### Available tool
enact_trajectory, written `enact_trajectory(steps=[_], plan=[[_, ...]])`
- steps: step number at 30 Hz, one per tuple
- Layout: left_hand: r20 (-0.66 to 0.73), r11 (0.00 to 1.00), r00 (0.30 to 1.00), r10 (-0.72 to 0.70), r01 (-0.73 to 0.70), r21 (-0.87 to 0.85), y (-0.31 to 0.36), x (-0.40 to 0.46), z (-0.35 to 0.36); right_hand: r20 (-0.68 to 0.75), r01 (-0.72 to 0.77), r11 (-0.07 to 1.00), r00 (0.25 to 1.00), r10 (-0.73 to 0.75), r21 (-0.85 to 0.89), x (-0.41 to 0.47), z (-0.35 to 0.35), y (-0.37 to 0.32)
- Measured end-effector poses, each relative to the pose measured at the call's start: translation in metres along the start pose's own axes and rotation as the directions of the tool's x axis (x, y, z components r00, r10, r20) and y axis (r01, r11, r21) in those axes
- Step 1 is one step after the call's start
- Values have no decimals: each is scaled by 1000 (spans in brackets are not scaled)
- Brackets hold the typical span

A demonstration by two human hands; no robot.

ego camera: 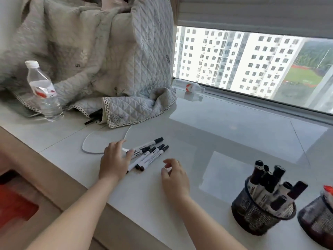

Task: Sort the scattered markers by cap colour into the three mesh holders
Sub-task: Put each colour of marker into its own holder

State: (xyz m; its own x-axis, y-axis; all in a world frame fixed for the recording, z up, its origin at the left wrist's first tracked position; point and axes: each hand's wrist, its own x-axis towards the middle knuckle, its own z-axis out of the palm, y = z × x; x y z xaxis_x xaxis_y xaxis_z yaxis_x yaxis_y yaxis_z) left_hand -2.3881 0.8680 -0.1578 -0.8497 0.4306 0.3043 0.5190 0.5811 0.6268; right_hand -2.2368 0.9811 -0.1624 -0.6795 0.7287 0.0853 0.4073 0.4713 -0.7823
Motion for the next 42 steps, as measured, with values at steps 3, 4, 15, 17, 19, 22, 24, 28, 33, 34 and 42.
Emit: enact_trajectory(steps=[3,4,15,17,19,22,24,28,33,34,42], plan=[[96,989,986,134,-140,57,-1,7,9,-20,-14,998,1000,13,-59,22,11,-6],[110,986,984,142,-150,69,-3,9,12,-34,-27,996,999,24,-83,29,14,-8],[206,940,961,187,-236,246,-6,22,22,-147,-174,916,981,129,-362,70,45,-23],[198,936,963,182,-232,264,-6,22,24,-123,-179,918,982,144,-355,70,43,-23],[179,936,969,170,-216,277,-6,22,25,-99,-185,924,982,160,-335,70,41,-24],[155,938,977,145,-185,293,-5,21,25,-60,-198,928,980,189,-315,65,35,-25],[146,940,982,121,-161,299,-3,19,24,-63,-199,934,980,188,-298,54,29,-21],[121,940,991,56,-94,329,7,0,20,-77,-192,933,981,176,-304,22,11,-6],[172,907,985,-25,-50,417,27,-34,12,-31,-198,911,979,201,-361,-17,-21,6],[188,896,981,-41,-47,441,32,-42,9,-15,-201,904,977,211,-379,-26,-26,8],[369,850,905,-210,-17,526,74,-97,-12,43,-237,858,957,287,-456,-97,-68,24]])
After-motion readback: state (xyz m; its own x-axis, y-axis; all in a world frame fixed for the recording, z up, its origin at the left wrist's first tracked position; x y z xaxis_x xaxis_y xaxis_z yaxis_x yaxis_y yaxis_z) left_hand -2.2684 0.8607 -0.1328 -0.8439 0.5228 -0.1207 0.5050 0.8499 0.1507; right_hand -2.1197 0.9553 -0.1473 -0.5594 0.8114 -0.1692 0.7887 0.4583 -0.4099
